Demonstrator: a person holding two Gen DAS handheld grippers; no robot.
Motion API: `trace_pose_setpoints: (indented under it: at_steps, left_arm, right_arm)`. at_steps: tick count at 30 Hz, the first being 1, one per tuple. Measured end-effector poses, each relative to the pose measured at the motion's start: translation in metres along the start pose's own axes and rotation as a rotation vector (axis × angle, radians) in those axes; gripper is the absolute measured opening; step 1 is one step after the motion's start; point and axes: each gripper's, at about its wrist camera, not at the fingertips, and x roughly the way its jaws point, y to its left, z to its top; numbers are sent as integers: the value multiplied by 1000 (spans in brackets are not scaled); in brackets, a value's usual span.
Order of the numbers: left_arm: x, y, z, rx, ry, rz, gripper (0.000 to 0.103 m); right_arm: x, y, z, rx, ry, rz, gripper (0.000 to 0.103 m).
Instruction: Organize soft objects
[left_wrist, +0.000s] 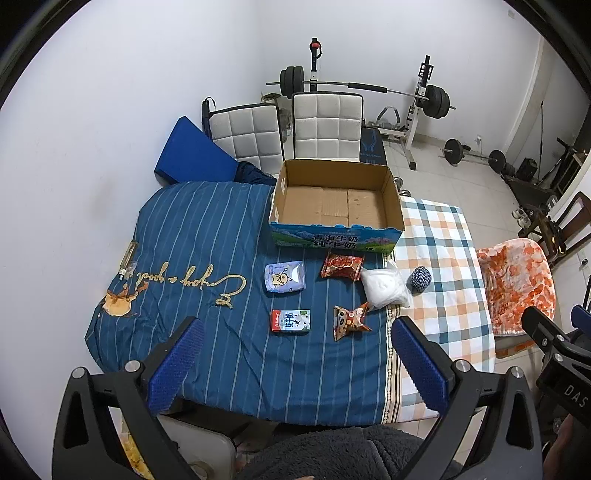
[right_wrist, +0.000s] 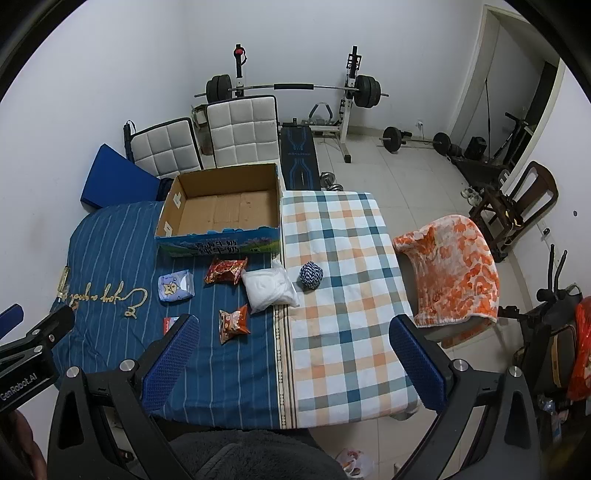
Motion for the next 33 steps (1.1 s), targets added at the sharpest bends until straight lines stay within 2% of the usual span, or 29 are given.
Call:
trace_pose_setpoints:
  at_steps: [28, 33]
  left_arm:
    - [6, -5, 1, -2, 7, -6, 103]
    - [13, -6, 1, -6, 20, -3, 103]
  right_arm:
    - [0, 2, 6, -11, -2, 0, 103]
    - [9, 9, 19, -14, 18, 5, 103]
